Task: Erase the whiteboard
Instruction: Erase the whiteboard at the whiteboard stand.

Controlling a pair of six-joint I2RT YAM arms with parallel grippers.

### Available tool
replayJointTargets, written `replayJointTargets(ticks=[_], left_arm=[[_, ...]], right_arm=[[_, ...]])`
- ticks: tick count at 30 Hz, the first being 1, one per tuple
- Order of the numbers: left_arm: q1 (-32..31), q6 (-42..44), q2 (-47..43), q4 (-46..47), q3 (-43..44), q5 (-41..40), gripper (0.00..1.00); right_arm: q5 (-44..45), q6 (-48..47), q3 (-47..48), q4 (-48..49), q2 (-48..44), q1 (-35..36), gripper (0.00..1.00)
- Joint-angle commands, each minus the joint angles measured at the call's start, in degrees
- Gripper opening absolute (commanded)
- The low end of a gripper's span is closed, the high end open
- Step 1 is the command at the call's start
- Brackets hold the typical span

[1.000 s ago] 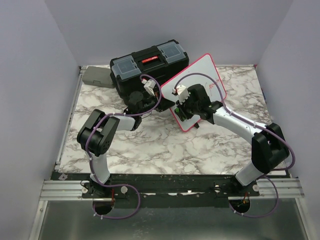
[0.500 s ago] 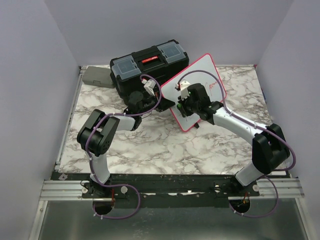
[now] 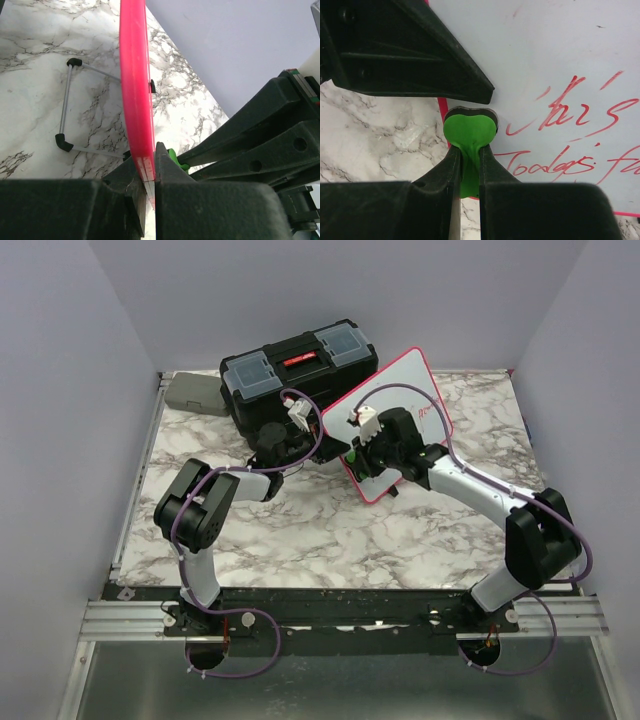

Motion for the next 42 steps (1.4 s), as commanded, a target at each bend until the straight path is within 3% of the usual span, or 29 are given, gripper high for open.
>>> replayJointTargets(ticks=[1, 4, 9, 12, 17, 22, 25, 30, 35, 42], left_arm=[[-2.0, 0.9, -1.1, -1.7, 0.7, 5.7, 0.00], [-2.0, 1.2, -1.5, -2.0, 0.5, 5.7, 0.00], [-2.0, 1.5, -1.4, -1.9, 0.3, 5.9, 0.00], [-2.0, 0.8, -1.0, -1.0, 0.3, 6.0, 0.00], [-2.0, 0.8, -1.0, -0.9, 0.1, 6.0, 0.00], [-2.0, 0.9, -1.0, -0.9, 0.1, 5.9, 0.00], [-2.0, 0.9, -0.8, -1.1, 0.4, 5.8, 0.00], [-2.1, 0.8, -0.7, -1.1, 0.5, 5.9, 0.00], [-2.1, 0.9, -0.8, -1.1, 0.3, 6.0, 0.00], [-2.0, 0.9, -1.0, -0.7, -0.1, 6.1, 0.00]], right_arm=[[-0.6, -1.0, -0.3, -0.6, 0.4, 1.2, 0.01], [10.6, 0.0, 0.2, -1.6, 1.6, 0.8, 0.01], [16.1, -1.8, -1.2, -1.5, -0.7, -1.9, 0.01], [15.1, -2.9, -1.6, -1.6, -0.9, -2.0, 0.01], [3.5, -5.9, -1.1, -4.2, 1.0, -1.9, 0.01], [-0.5, -7.6, -1.4, -5.3, 1.6, 0.3, 0.01], [2.2, -7.0, -0.9, -4.7, 1.9, 0.9, 0.01], [15.5, -4.1, 3.3, 1.0, 1.7, 0.4, 0.01], [17.8, -3.5, 7.6, 3.4, 2.8, -1.0, 0.01], [15.3, -3.4, 6.6, 2.5, 5.1, -1.2, 0.01]])
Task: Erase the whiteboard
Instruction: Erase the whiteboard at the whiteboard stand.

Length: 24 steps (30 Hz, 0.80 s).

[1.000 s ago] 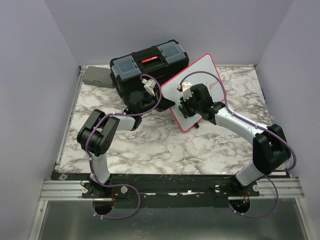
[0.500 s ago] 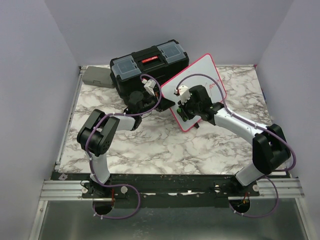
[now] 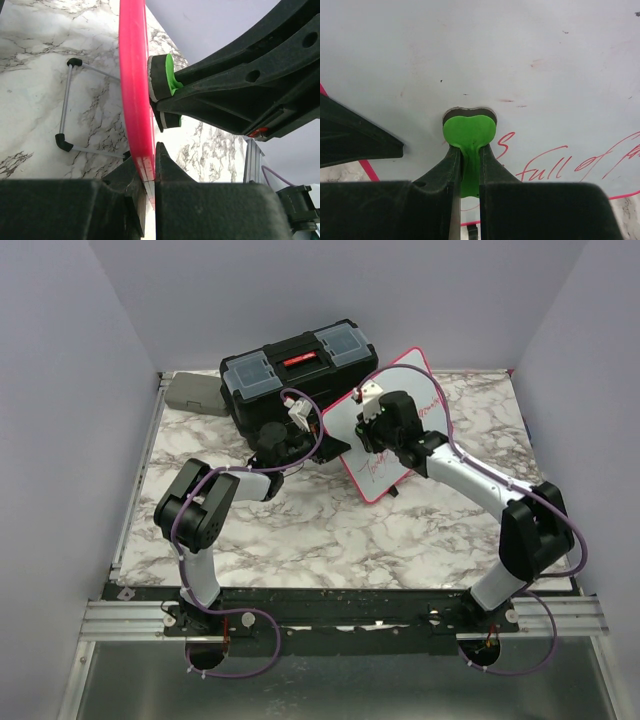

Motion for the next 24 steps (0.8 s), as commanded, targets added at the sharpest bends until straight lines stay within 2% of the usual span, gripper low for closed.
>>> replayJointTargets(ticks=[1, 5, 11, 15, 21, 24], left_arm=[[-2.0, 0.9, -0.9, -0.5, -0.2, 6.1, 0.00], [-1.9, 0.7, -0.7, -0.4, 0.3, 6.2, 0.00], [-1.9, 0.5, -0.3, -0.2, 0.6, 6.4, 0.00], [-1.9, 0.6, -0.3, -0.2, 0.6, 6.4, 0.00], [-1.9, 0.8, -0.8, -0.7, 0.4, 6.5, 0.00], [-1.9, 1.3, -1.0, -1.4, 0.3, 6.5, 0.00]], right_arm=[[-1.1, -0.1, -0.8, -1.5, 2.5, -0.2, 0.01], [-9.4, -3.2, -4.9, -6.0, 0.7, -0.2, 0.01], [-14.0, -4.9, -7.6, -8.8, -1.0, -0.2, 0.01], [-10.9, -3.8, -5.8, -7.6, -0.3, -0.2, 0.01], [0.6, 0.4, -0.9, 3.0, 1.9, -1.0, 0.01], [2.2, 1.5, 1.4, 5.4, 3.2, -2.5, 0.01]])
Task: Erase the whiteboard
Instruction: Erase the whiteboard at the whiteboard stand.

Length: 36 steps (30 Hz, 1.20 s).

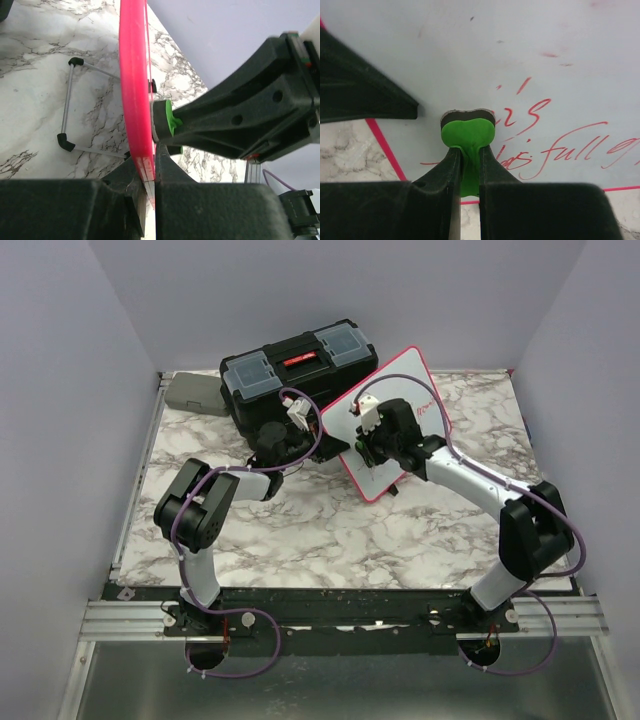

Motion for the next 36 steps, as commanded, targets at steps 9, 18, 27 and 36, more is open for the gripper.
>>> replayJointTargets(ticks=[9, 18, 27, 36], left_arm=[[-2.0, 1.4, -0.5, 0.1, -0.1, 7.4, 0.00], [-2.0, 1.1, -0.1, 0.7, 0.1, 7.4, 0.00], [-2.0, 0.8, 0.1, 0.9, 0.1, 7.3, 0.00], [-2.0, 0.9, -0.4, 1.0, -0.6, 7.3, 0.00]], right_arm=[[-0.6, -1.6, 0.3, 8.9, 1.5, -3.6, 0.01], [-18.0, -12.4, -4.9, -2.1, 0.3, -3.6, 0.01], [-10.8, -6.6, 0.2, 2.3, 0.9, -3.6, 0.01], [4.0, 1.5, 9.3, 6.8, 6.3, -4.8, 0.01]])
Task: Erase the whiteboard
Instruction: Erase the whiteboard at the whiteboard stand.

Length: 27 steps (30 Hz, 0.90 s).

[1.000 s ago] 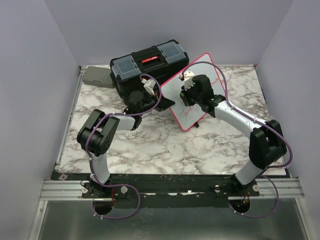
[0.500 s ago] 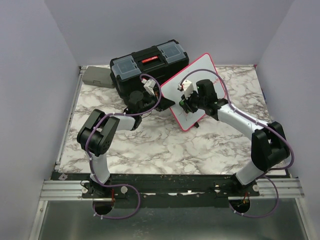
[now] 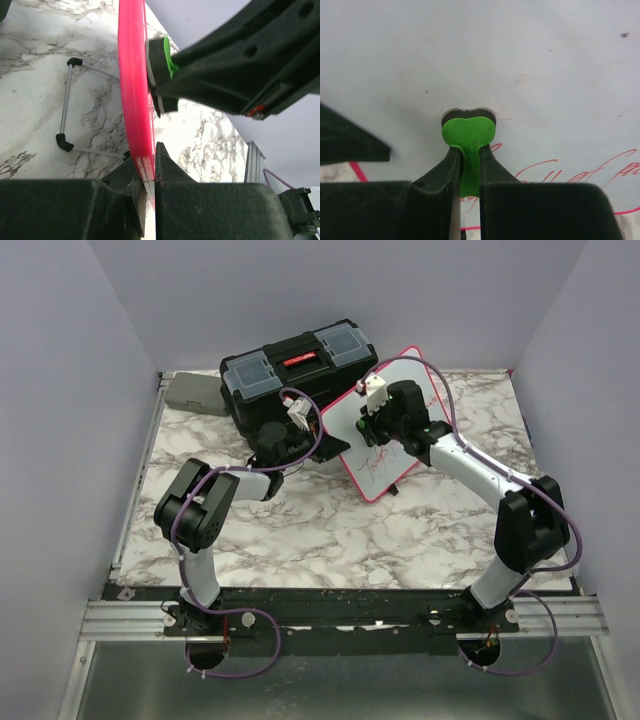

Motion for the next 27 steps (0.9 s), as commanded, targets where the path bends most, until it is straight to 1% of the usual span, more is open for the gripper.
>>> replayJointTargets(ticks=[1, 3, 6, 8, 10, 12, 16, 19, 21, 23, 25, 27], left_arm=[[-2.0, 0.9, -0.5, 0.9, -0.7, 7.4, 0.00], [-2.0, 1.0, -0.6, 0.8, -0.8, 7.5, 0.00], [-1.8, 1.0, -0.6, 1.0, -0.7, 7.5, 0.00], [-1.7, 1.0, -0.5, 1.0, -0.7, 7.6, 0.00], [-1.7, 0.9, -0.4, 1.1, -0.6, 7.7, 0.00], [-1.6, 1.0, -0.3, 1.0, -0.3, 7.7, 0.00], [-1.6, 0.7, 0.0, 0.8, 0.2, 7.7, 0.00], [-1.6, 0.8, -0.2, 0.5, 0.4, 7.6, 0.00], [-1.6, 1.0, -0.3, 0.3, 0.3, 7.7, 0.00], [-1.6, 1.0, -0.4, 0.2, 0.2, 7.5, 0.00], [-1.6, 1.0, -0.4, 0.1, 0.2, 7.6, 0.00], [-1.6, 1.0, -0.5, 0.1, 0.0, 7.6, 0.00]], right_arm=[[10.1, 4.6, 3.3, 4.8, 4.2, -1.4, 0.01], [11.2, 4.9, 2.7, 4.2, 5.1, -2.9, 0.01], [9.4, 4.5, 1.0, 3.0, 5.0, -5.1, 0.01], [4.9, 2.1, -0.2, 0.3, 4.6, -5.3, 0.01], [-4.2, -1.7, -2.0, -3.2, 3.6, -5.3, 0.01], [-9.7, -3.5, -3.6, -5.0, 2.5, -5.0, 0.01], [-12.5, -5.7, -5.5, -5.1, 0.5, -2.6, 0.01], [-13.9, -5.9, -5.0, -5.4, 0.1, -1.3, 0.01], [-13.9, -5.7, -5.0, -5.1, -0.3, -0.4, 0.01], [-11.3, -4.1, -4.8, -3.9, -0.3, -0.1, 0.01], [-4.2, -1.0, -3.8, -2.4, 0.5, -0.2, 0.01], [0.9, 0.5, -2.4, -1.1, 1.4, -1.4, 0.01]])
